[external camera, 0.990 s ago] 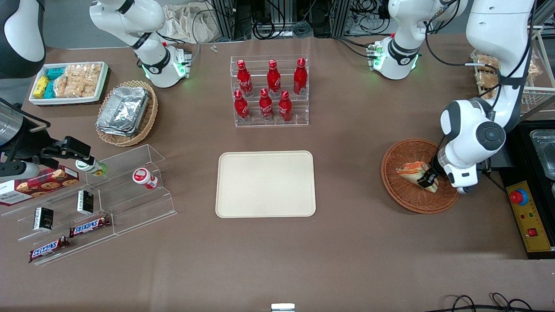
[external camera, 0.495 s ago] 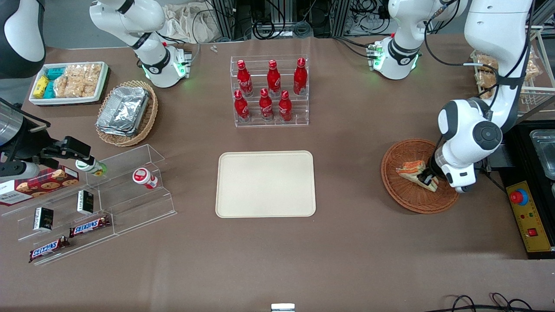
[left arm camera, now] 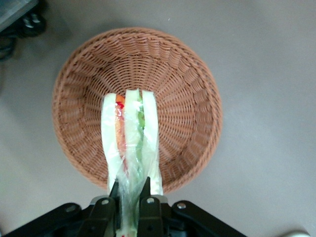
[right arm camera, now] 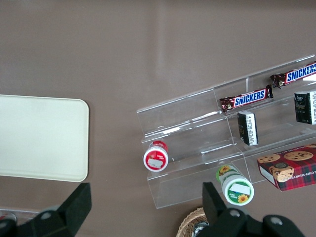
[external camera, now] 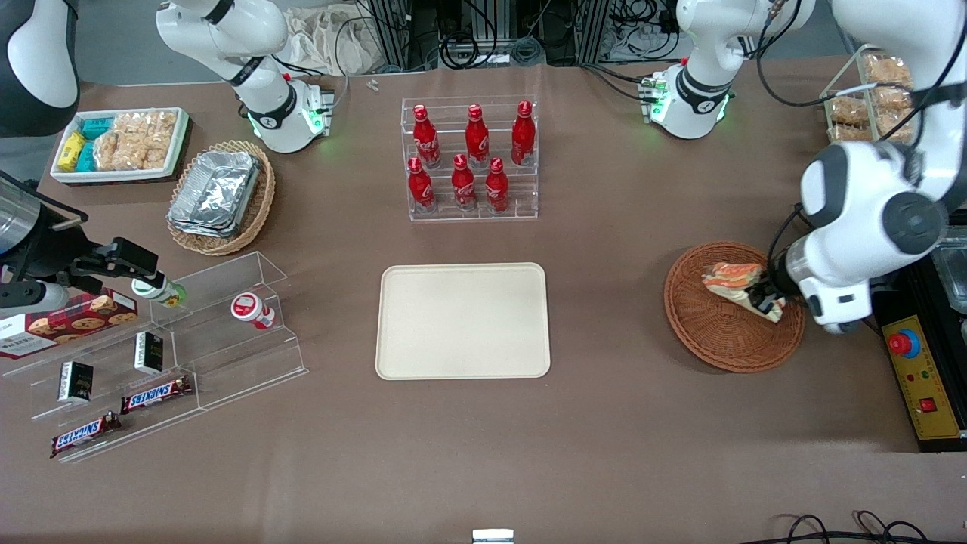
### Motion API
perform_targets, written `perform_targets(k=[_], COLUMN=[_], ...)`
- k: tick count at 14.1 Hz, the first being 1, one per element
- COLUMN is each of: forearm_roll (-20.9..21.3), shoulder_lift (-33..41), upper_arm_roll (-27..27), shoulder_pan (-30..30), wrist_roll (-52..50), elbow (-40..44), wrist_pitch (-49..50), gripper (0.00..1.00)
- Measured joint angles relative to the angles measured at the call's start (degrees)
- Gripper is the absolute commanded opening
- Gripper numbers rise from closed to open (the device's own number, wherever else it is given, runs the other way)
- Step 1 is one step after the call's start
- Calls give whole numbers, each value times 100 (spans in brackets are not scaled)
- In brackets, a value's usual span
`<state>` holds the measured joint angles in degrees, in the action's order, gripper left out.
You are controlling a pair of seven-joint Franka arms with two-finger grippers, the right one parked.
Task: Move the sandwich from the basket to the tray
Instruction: 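Carry the held sandwich with the left gripper over the cream tray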
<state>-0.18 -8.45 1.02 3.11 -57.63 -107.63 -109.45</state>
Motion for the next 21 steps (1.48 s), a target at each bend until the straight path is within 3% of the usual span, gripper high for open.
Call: perform_targets(k=[5,10,16,21], forearm_roll=[-34,-107,80,276], shoulder_lift=[46,-41,-373,-1329], upper_arm_roll=[326,825,1981,2052], shoulder_pan=[27,34,287,1202], wrist_roll=[698,2710,2973,2592], elbow=[1451,1632,1649,1637], wrist_pitch=[1491,1743,1118,-147], gripper=[3,4,7,7])
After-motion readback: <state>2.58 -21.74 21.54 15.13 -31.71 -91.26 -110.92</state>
